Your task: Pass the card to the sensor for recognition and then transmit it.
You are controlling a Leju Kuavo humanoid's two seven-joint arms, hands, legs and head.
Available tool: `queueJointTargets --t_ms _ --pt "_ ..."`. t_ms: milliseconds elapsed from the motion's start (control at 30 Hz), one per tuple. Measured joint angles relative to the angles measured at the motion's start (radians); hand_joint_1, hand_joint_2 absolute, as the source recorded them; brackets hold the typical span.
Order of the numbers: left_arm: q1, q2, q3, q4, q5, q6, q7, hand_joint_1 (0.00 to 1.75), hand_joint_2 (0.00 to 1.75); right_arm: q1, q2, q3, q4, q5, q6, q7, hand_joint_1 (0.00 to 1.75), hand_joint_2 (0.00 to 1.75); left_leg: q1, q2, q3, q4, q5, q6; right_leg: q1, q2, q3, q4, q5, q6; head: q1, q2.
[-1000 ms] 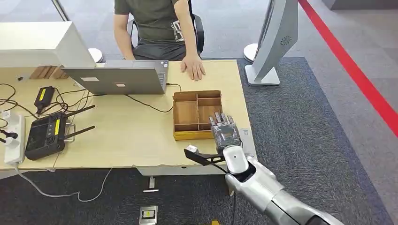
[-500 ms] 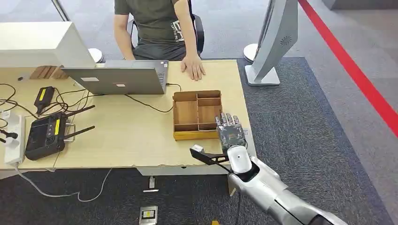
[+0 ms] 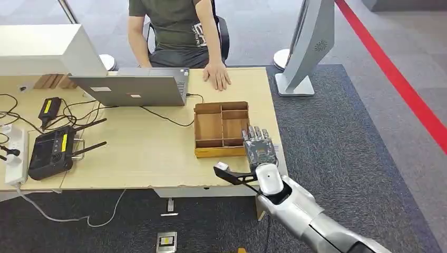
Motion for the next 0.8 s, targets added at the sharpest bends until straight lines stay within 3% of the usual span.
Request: queueJointTargets --t_ms 800 --pt "0.001 0.000 -0.008 0.000 0.011 0.002 -0.002 0.00 0.00 -0.001 0.037 0.013 -0.035 0.022 0.016 -0.030 0.00 1.75 0.000 0.000 0.000 0.000 0.000 0.000 0.000 0.000 0.000 0.000 0.000 0.000 0.000 0.000"
